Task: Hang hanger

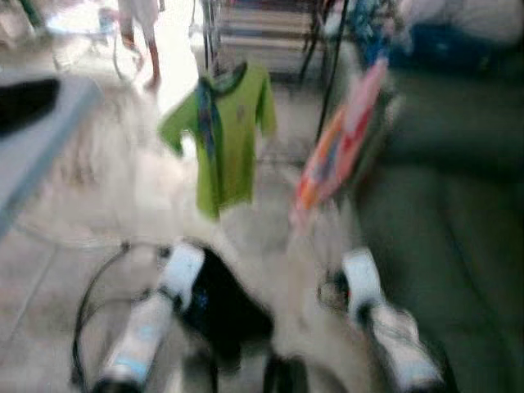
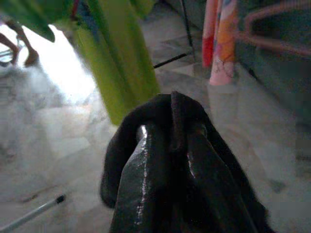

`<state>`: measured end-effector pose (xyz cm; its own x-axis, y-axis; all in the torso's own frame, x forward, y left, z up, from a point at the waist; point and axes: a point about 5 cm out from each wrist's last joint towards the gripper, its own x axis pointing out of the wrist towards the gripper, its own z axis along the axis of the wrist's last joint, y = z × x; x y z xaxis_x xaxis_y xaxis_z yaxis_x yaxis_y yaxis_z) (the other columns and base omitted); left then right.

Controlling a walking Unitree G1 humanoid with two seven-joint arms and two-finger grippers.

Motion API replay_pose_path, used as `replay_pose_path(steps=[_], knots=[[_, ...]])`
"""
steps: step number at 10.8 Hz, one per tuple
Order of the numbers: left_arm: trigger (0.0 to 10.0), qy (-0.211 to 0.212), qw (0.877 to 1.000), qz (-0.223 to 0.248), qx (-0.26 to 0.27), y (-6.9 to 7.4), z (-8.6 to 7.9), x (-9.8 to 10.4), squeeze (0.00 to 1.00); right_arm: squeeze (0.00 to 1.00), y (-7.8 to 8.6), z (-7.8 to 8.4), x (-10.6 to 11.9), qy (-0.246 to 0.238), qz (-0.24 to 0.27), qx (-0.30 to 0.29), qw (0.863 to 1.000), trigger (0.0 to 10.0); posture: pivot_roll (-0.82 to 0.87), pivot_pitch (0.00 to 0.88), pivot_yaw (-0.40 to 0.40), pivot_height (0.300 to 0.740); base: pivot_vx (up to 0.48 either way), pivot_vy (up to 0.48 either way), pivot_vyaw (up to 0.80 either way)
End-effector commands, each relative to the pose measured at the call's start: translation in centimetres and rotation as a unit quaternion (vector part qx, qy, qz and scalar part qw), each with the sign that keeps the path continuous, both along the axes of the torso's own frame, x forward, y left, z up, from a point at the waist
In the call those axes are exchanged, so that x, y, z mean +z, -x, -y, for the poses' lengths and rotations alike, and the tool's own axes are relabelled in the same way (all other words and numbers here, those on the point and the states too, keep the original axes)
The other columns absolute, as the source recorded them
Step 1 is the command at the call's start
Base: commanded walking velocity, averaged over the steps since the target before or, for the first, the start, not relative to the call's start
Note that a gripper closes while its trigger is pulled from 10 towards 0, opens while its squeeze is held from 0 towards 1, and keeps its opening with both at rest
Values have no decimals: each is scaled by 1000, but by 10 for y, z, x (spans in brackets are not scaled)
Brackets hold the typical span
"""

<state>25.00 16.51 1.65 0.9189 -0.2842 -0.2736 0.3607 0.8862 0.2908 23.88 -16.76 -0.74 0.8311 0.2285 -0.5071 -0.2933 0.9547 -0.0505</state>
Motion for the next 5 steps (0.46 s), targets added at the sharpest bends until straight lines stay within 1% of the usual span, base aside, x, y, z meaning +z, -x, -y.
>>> replay_pose_path(steps=[1, 2, 3, 4, 5], knots=[[10000, 6, 1000, 15, -2, -3, 0, 6, 0, 0, -4, 5, 4, 1, 10, -5, 1000, 0, 20, 117, -66, 740, -315, 0, 0], [10000, 6, 1000, 15, 1, -2, -2, 6, 0, 0, -5, 4, 5, -2, 13, -5, 1000, 353, 20, 117, -66, 740, -304, 0, 0], [10000, 7, 1000, 21, 5, -3, -3, 9, 0, 0, -9, 6, 6, 17, 18, -1, 1000, 10000, 21, 134, -61, 740, 0, 0, 0], [10000, 16, 999, 30, 24, -6, -8, 16, 0, 0, -15, 8, 12, 7, 29, -3, 1000, 10000, 19, 156, -56, 740, 0, 0, 0], [10000, 23, 999, 30, 35, -6, -11, 18, 0, 0, -17, 12, 15, 3, 36, -16, 999, 10000, 19, 156, -56, 740, 0, 0, 0]])
